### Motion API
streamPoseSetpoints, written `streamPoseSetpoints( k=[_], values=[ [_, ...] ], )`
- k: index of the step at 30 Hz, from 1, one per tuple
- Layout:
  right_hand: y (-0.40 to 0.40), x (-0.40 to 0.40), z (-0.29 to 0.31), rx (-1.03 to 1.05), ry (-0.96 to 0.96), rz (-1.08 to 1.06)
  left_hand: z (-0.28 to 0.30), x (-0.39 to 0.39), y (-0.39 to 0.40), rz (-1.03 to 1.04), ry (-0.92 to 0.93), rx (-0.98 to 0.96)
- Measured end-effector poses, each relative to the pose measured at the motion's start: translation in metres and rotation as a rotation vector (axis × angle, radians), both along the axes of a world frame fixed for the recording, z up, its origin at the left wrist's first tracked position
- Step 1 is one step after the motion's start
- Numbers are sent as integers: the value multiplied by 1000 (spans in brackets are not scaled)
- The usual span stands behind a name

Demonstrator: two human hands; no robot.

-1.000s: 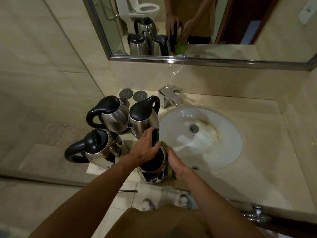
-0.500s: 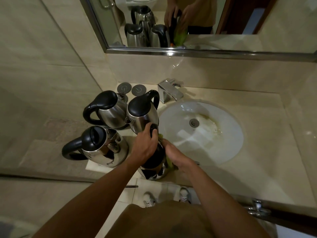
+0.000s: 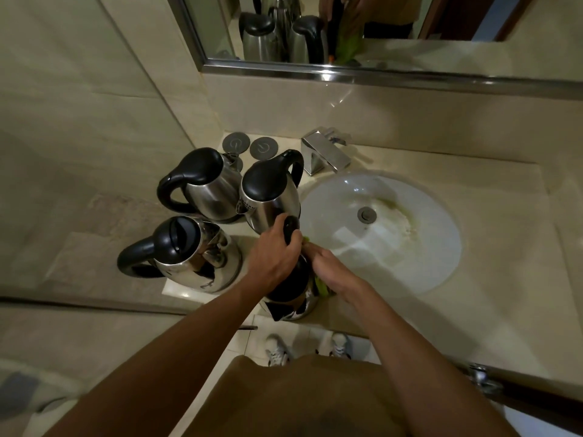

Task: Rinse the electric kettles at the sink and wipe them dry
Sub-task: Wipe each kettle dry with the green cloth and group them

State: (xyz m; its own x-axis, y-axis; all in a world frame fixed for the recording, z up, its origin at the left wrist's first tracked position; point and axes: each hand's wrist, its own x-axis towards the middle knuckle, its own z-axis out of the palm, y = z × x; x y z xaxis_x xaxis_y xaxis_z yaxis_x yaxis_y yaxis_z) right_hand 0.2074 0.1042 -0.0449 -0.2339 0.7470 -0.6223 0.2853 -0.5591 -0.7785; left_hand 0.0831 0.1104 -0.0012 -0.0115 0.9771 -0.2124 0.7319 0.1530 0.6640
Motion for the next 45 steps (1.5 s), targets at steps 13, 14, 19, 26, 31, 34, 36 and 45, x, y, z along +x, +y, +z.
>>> streamPoseSetpoints(
  k=[13, 14, 19, 26, 31, 34, 36, 45],
  values=[
    [18, 10, -8, -176, 128, 35, 4, -1, 0, 12, -37, -44],
    [17, 10, -6, -167, 122, 37, 3, -1, -1, 12, -38, -39],
    [10, 7, 1, -143, 120, 48, 0, -2, 0, 22, -33, -26],
    [-14, 7, 10, -38, 186, -18, -1, -2, 0, 16, -34, 6],
    [-24, 1, 10, -25, 203, -89, 0, -1, -1, 14, -55, 17],
    [-30, 3, 8, -223, 243, -234, 1, -1, -1, 22, -60, 22],
    [-37, 3, 1, -320, 241, -296, 2, 0, -1, 24, -60, 34],
    [-20, -11, 28, 41, 191, -144, 1, 0, -1, 29, -23, 66]
  ],
)
